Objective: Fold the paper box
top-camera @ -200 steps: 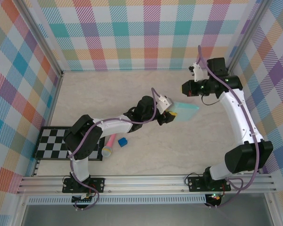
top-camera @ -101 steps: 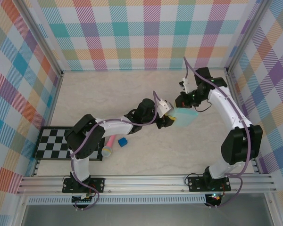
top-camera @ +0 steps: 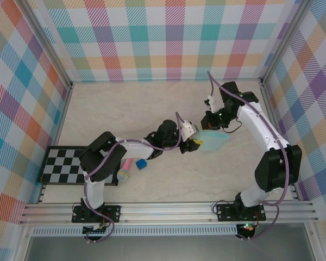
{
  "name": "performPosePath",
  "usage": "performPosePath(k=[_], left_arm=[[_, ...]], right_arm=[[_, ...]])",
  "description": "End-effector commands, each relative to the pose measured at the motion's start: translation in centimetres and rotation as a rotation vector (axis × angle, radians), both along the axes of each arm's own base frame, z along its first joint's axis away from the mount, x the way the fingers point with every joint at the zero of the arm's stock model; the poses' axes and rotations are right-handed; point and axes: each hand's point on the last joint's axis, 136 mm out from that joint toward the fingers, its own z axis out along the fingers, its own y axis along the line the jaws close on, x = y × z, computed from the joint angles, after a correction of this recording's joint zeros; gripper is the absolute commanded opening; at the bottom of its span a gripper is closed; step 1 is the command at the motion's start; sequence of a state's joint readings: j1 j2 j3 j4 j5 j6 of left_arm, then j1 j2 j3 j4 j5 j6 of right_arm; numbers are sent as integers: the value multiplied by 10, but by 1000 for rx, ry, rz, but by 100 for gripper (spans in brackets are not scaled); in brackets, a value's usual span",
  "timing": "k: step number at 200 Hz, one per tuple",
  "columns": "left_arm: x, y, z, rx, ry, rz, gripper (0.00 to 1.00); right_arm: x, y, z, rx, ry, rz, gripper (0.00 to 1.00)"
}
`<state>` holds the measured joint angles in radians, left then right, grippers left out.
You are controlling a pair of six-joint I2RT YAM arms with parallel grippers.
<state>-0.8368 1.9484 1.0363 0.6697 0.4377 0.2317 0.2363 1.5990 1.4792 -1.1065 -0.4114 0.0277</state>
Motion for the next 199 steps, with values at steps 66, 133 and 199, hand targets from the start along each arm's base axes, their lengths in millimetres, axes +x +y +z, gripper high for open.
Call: performPosePath(k=[66,133,199], left_arm=[[-29,-8,-38,36,-146,-197,11],[-19,-11,-41,81,-121,-168,11],[-14,-12,-40,82,-116,-145,11]], right_arm=[[-39,-23,3,-153,225,125,0],[-49,-3,-15,-118,310,160,0],[-43,13,-41,-45,327,113,0]])
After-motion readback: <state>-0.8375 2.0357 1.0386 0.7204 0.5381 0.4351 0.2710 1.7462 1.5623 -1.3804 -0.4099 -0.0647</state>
